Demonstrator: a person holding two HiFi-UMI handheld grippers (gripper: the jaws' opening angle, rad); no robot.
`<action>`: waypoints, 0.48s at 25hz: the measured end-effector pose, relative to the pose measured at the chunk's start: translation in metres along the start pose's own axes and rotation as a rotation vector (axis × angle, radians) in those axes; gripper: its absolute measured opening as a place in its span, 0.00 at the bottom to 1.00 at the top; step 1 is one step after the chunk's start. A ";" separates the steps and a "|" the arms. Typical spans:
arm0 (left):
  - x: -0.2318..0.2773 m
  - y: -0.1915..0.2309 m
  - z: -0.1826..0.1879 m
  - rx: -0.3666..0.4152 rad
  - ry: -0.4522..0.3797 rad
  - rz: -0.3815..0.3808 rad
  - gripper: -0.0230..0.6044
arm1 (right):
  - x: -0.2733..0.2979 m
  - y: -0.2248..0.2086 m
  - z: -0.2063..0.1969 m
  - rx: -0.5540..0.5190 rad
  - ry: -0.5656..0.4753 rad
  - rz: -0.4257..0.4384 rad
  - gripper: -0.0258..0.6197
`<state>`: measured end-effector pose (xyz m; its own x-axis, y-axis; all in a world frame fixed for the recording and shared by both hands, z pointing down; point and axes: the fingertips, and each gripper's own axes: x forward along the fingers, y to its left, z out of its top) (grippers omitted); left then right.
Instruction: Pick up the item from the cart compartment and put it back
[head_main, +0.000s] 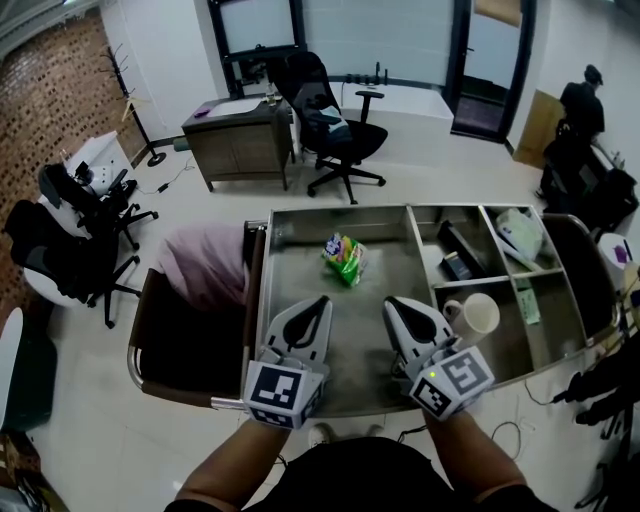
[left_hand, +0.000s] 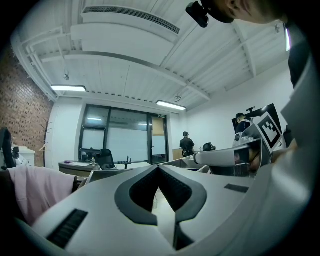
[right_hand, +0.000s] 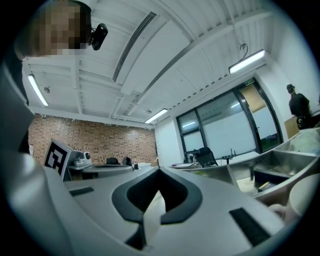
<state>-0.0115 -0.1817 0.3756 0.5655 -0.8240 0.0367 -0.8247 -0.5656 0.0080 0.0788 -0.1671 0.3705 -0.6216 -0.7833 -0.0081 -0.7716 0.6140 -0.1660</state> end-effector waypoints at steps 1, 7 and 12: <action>0.000 0.000 -0.001 0.001 0.000 0.000 0.04 | 0.000 0.001 -0.001 -0.007 0.002 0.001 0.06; 0.000 0.001 0.000 0.005 -0.003 0.004 0.04 | 0.001 0.004 -0.002 -0.038 0.016 0.005 0.06; 0.000 0.001 0.001 0.001 -0.004 0.004 0.04 | 0.003 0.005 -0.005 -0.051 0.036 0.003 0.06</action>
<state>-0.0122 -0.1817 0.3749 0.5623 -0.8263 0.0331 -0.8268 -0.5624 0.0068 0.0723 -0.1655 0.3745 -0.6276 -0.7781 0.0271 -0.7752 0.6212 -0.1152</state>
